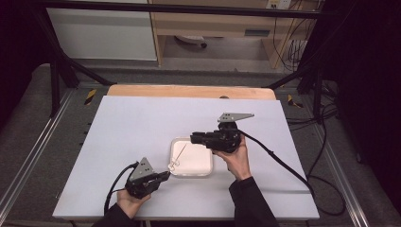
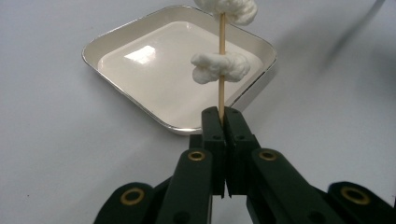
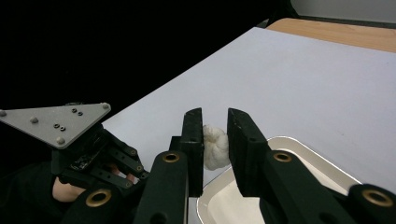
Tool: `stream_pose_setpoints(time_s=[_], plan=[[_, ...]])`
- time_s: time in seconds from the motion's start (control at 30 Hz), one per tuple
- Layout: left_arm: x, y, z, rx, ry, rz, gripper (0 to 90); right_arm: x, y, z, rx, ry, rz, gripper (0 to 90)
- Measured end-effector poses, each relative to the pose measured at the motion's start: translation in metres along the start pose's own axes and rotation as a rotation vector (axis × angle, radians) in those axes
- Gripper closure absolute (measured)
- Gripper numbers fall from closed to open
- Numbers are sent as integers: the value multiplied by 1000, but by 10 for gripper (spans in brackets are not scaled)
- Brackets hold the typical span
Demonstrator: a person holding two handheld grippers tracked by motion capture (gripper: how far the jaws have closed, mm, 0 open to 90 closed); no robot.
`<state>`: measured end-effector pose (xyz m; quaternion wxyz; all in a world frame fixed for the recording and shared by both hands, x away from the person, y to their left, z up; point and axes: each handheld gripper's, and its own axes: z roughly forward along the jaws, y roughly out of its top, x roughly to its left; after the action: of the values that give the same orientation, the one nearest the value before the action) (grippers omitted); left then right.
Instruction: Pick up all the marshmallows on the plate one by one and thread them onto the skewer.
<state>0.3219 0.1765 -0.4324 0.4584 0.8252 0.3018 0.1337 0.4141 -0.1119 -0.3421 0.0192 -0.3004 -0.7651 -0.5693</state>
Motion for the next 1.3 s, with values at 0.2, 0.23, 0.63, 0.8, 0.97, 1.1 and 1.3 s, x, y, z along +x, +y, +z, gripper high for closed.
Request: stream_pose_setpoints(time_s=[0.2,0.23,0.63,0.8,0.97,1.1,1.3], plan=[[-1,0,0,3,-3,5,886,1,0,5,7,12,5,770],[0,0,0,3,-4,4,886,1,0,6,7,13,4,770],[0,0,0,-1,-4,6,886,0,-1,14,25,26,13,771],[-1,0,0,3,2,10,886,0,-4,18,34,30,22,774],[0,-1,-1,-1,5,-3,887,1,-7,21,25,40,32,782],[-1,-2,-1,-12,14,-12,888,3,-10,25,6,44,39,787],[-1,-3,-2,-22,18,-23,889,7,-13,27,-24,47,46,794]])
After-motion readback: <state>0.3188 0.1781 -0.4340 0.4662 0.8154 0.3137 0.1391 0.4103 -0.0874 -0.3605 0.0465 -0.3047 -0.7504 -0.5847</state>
